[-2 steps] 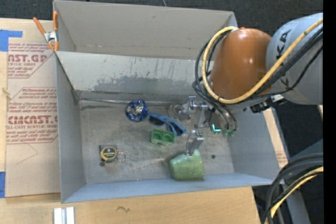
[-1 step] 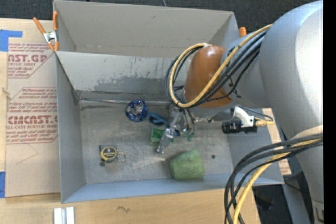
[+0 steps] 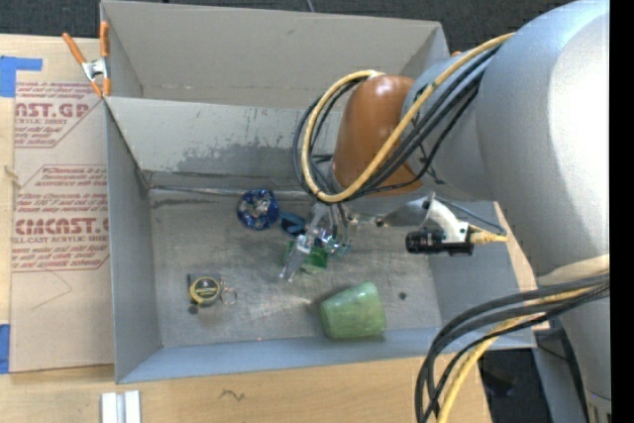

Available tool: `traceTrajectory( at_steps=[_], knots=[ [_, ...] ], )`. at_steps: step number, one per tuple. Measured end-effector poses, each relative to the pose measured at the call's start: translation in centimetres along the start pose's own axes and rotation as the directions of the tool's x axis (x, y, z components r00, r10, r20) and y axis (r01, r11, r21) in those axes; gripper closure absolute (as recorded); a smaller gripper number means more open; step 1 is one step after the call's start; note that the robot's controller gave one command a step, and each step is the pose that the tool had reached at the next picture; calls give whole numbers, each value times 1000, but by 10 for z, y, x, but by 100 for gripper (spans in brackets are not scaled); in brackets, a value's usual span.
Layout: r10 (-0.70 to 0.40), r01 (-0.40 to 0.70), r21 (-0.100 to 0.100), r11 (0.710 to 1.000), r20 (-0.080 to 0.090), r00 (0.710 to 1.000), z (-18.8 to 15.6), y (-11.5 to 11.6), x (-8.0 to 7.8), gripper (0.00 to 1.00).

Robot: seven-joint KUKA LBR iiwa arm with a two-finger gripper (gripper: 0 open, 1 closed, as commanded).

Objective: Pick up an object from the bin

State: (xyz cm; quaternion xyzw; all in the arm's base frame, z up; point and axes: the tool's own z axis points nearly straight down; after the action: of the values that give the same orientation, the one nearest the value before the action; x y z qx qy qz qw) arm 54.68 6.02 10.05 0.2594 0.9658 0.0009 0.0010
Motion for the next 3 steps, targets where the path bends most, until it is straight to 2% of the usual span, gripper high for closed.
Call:
traceTrajectory(
  at_steps=[1,2,3],
  knots=[
    [105,-105,3,994,-3,994,-2,-16,7,0],
    [297,-297,-5,955,4,955,27,-17,14,0],
    [296,-296,-3,955,2,955,25,-16,13,0]
  ],
)
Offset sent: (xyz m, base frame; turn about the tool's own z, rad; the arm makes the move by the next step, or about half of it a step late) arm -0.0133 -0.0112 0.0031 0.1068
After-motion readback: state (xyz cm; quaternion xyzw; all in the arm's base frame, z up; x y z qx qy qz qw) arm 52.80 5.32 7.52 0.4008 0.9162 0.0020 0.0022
